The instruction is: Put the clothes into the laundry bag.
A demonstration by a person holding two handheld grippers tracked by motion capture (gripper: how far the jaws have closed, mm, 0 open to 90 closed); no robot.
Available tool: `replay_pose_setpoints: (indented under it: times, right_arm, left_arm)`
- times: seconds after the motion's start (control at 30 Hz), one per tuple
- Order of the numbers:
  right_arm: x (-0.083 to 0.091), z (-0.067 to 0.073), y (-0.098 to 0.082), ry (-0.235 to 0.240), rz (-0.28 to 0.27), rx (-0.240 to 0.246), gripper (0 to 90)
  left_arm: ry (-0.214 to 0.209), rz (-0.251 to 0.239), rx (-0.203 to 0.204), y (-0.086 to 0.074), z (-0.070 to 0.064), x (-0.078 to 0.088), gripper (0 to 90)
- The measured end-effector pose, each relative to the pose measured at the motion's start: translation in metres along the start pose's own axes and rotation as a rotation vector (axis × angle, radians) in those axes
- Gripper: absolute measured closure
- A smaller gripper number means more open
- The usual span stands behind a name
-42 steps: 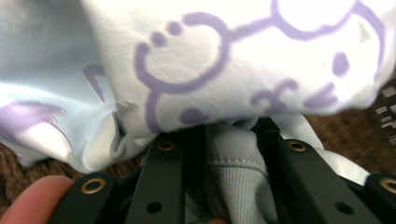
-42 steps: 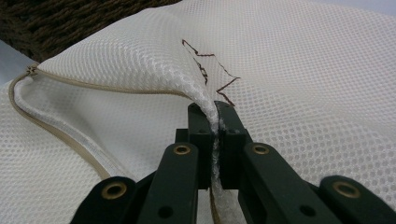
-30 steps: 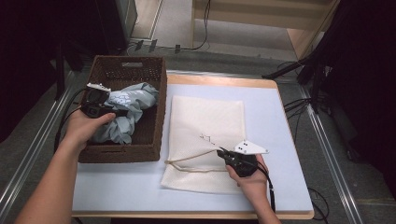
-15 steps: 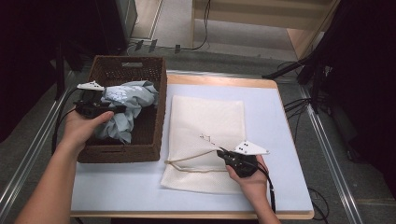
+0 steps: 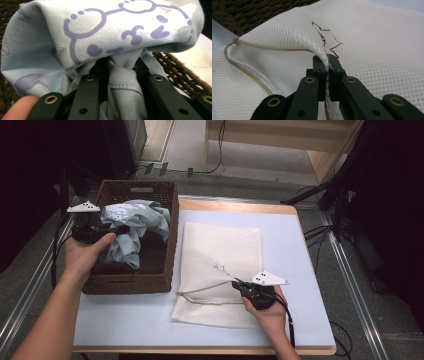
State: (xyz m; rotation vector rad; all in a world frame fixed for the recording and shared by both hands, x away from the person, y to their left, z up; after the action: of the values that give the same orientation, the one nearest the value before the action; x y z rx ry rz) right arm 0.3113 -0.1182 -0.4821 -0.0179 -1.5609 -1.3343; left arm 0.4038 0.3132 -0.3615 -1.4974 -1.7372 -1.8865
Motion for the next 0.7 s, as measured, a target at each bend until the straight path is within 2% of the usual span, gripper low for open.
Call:
replay_pose_setpoints:
  times: [0.1,0.2,0.27,0.47,0.7]
  right_arm:
    - [0.000,0.000,0.000,0.006,0.001,-0.006,87.9]
    - [0.000,0.001,0.000,0.003,0.003,-0.005,87.9]
    - [0.000,0.001,0.000,0.003,0.004,-0.004,87.9]
    - [0.000,0.001,0.000,0.006,0.005,-0.008,87.9]
    - [-0.001,0.002,0.000,0.011,0.007,-0.004,87.9]
  left_arm:
    - [0.027,-0.022,-0.017,0.000,-0.004,0.004,73.0]
    - [0.011,-0.075,0.004,0.001,-0.008,0.012,73.0]
    - [0.012,-0.085,0.006,0.001,-0.009,0.014,73.0]
    - [0.000,-0.127,-0.029,0.002,-0.020,0.022,73.0]
    - [-0.022,-0.157,-0.043,0.000,-0.031,0.028,73.0]
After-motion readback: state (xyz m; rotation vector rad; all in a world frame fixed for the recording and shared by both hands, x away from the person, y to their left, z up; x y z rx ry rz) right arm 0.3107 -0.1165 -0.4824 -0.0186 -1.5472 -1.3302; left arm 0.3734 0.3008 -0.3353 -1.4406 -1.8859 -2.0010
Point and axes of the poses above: each handheld gripper's, and its own axes: x roughly backward along the jaws, y roughly out of its top, z roughly to its left, the point moved 4 cm from there along -x, roughly forward along the jaws, and after that the axes turned 14 degrees about z, right-handed, at the moved point
